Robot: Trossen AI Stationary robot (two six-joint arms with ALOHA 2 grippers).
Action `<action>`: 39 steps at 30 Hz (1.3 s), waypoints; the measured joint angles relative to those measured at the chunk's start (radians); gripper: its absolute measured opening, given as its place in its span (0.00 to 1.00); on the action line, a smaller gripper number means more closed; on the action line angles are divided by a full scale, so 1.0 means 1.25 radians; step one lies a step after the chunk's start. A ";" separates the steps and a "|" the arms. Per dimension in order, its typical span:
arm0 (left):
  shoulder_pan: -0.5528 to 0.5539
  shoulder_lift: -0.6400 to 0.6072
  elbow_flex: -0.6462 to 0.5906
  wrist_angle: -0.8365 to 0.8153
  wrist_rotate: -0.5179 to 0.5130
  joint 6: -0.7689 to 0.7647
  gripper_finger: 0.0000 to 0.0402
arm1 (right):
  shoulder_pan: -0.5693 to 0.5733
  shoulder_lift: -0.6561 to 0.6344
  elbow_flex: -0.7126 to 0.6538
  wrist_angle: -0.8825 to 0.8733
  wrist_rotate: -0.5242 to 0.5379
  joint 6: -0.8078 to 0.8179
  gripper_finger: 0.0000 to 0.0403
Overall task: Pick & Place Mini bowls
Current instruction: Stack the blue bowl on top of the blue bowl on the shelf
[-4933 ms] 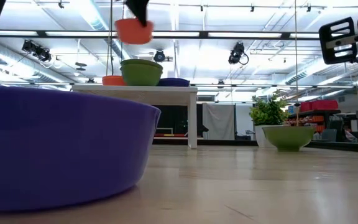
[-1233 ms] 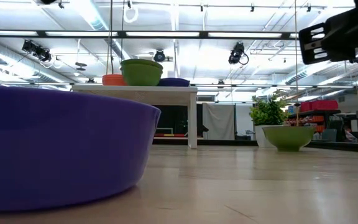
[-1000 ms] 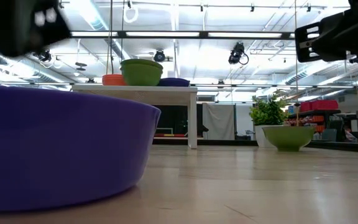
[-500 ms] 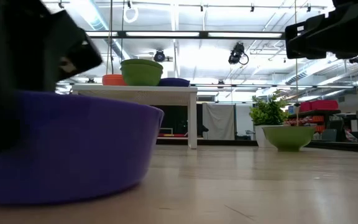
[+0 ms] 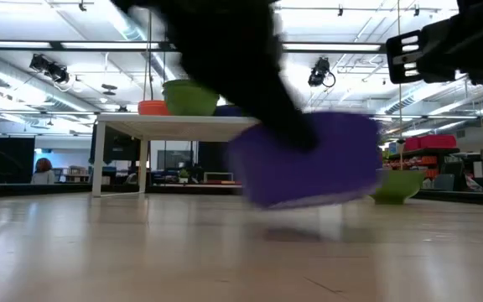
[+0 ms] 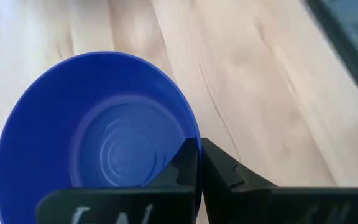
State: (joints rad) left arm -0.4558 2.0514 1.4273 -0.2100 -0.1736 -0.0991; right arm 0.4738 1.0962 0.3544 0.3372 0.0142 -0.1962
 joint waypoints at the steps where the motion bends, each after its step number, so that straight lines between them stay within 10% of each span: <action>1: 0.016 0.000 0.000 0.026 0.019 0.036 0.02 | -0.002 0.000 0.017 -0.040 -0.019 -0.004 0.27; 18: 0.139 0.000 0.000 0.133 0.150 0.263 0.02 | -0.062 0.147 0.234 -0.367 -0.075 -0.114 0.51; 31: 0.143 0.000 0.000 0.173 0.093 0.304 0.09 | -0.087 0.215 0.272 -0.418 -0.138 -0.086 0.07; 39: 0.177 -0.072 0.000 0.159 0.060 0.305 0.40 | -0.088 0.215 0.272 -0.474 -0.094 -0.024 0.02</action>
State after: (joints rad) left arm -0.2344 1.9618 1.4269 -0.0115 -0.0992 0.2821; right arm 0.3634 1.3651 0.6945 -0.2552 -0.1031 -0.2266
